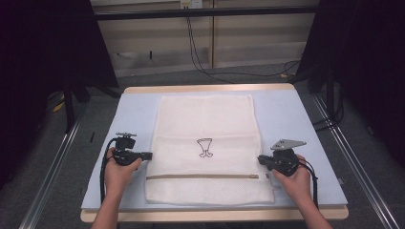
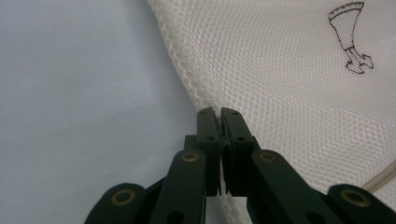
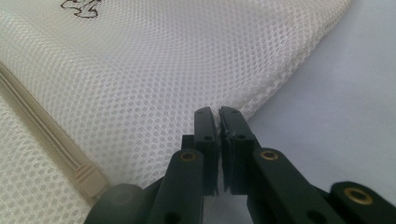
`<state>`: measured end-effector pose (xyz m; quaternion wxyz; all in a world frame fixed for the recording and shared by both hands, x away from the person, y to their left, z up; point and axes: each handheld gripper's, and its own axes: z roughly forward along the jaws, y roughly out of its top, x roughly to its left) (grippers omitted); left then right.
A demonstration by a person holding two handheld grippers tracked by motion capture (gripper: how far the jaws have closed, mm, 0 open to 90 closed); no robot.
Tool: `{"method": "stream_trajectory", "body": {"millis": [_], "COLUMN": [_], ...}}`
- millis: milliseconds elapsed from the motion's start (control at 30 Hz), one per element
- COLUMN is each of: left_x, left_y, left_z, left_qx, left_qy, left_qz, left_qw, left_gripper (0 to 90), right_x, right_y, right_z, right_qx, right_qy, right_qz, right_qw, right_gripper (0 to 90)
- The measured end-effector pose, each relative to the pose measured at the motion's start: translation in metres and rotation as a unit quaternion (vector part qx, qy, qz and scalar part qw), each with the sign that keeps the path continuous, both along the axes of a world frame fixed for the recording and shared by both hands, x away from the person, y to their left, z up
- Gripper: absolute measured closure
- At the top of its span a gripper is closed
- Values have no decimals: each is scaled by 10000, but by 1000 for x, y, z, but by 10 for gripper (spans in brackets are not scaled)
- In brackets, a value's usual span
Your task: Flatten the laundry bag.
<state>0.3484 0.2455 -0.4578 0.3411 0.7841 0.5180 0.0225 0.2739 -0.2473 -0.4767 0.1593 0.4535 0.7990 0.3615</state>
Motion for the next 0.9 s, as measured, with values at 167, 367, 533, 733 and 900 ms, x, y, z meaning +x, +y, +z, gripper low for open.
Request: {"method": "stream_trajectory", "body": {"millis": [167,367,533,733,900], "left_x": [2,3,1,0,-5], "left_y": [0,6,9,8,5], "left_z": [-2,-2,0,0,10], "left_qx": [85,57,103,115,-94], "left_qy": [-75,7,-28,-14,-199], "left_qz": [21,85,74,5,-26], "left_qw": [9999,9999,9999,9999,9998], "left_gripper": [871,872,872,822,668], "right_x": [3,3,3,3,-3], "right_y": [2,4,9,8,6], "right_z": [-1,-1,-2,-2,1], "right_qx": [-34,48,-34,-51,61], "right_qy": [-20,-42,-66,-94,-96], "right_qz": [-67,41,50,53,48], "right_qw": [10000,10000,10000,9999,9999], "right_gripper": [862,862,861,815,711]}}
